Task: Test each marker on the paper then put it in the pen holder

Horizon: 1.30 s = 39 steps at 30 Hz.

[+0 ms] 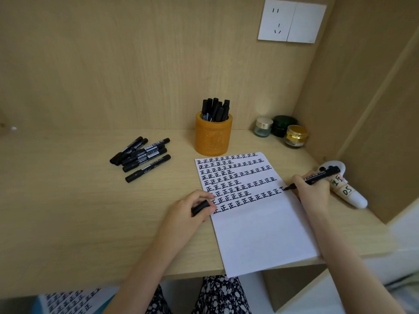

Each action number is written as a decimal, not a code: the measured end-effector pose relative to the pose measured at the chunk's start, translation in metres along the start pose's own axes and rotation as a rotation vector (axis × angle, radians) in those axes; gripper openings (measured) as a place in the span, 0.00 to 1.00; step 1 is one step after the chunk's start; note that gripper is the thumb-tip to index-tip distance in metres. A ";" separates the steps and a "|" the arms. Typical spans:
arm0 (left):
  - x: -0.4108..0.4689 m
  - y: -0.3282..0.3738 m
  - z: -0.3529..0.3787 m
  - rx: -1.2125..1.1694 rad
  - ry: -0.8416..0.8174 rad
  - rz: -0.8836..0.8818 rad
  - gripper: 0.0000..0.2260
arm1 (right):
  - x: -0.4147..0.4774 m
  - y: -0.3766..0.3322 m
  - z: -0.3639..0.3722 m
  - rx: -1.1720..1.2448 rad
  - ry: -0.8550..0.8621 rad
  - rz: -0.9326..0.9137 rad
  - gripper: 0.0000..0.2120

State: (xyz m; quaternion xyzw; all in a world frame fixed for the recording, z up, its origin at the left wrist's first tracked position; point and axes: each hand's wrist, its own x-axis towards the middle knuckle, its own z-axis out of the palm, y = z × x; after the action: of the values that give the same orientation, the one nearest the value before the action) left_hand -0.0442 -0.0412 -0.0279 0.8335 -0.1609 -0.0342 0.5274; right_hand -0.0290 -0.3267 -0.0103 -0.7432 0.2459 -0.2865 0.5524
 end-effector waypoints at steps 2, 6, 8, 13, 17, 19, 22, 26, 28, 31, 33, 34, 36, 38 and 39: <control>0.000 0.000 0.000 -0.008 0.000 0.000 0.09 | 0.000 0.000 -0.001 0.038 0.010 0.018 0.13; 0.000 0.000 0.000 -0.004 0.000 0.002 0.08 | 0.000 0.002 0.000 0.004 -0.015 -0.003 0.12; 0.000 0.000 0.000 -0.001 0.000 0.003 0.08 | 0.001 0.002 0.001 -0.018 -0.016 -0.009 0.11; 0.000 0.001 0.000 -0.001 -0.002 -0.004 0.09 | 0.000 0.000 0.001 -0.025 0.025 -0.034 0.13; 0.000 0.000 0.000 0.005 -0.002 0.002 0.09 | -0.001 0.000 0.000 0.047 0.021 0.021 0.13; 0.000 0.000 0.000 0.004 0.001 0.006 0.09 | 0.000 0.000 0.000 0.058 0.003 0.027 0.13; 0.000 -0.001 0.000 -0.003 0.005 0.007 0.08 | 0.000 0.000 0.000 0.041 -0.018 0.017 0.13; 0.001 -0.001 0.001 0.001 0.007 0.011 0.08 | -0.001 0.000 0.001 0.015 -0.049 -0.009 0.15; 0.002 -0.001 0.001 -0.001 0.006 0.011 0.09 | -0.002 -0.001 0.002 -0.010 -0.059 -0.027 0.16; 0.001 -0.001 0.000 -0.002 0.002 0.007 0.09 | -0.003 -0.001 0.001 -0.023 -0.061 -0.033 0.16; 0.001 -0.002 0.000 0.001 0.001 0.005 0.09 | -0.002 -0.001 0.001 -0.023 -0.057 -0.026 0.15; 0.001 -0.002 0.000 0.003 0.000 0.005 0.09 | -0.002 0.000 0.001 -0.023 -0.057 -0.020 0.14; 0.001 -0.001 0.000 0.007 -0.003 0.005 0.09 | -0.002 0.000 0.000 -0.028 -0.058 -0.013 0.14; 0.001 -0.001 0.000 0.003 -0.002 0.006 0.09 | -0.002 0.000 0.000 -0.024 -0.056 -0.012 0.13; 0.001 -0.001 0.000 0.003 -0.001 0.006 0.09 | -0.002 0.000 -0.001 -0.016 -0.051 -0.008 0.13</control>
State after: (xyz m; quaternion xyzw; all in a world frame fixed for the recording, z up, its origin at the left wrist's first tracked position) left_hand -0.0426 -0.0413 -0.0290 0.8340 -0.1635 -0.0329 0.5260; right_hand -0.0306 -0.3258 -0.0101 -0.7556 0.2313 -0.2677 0.5513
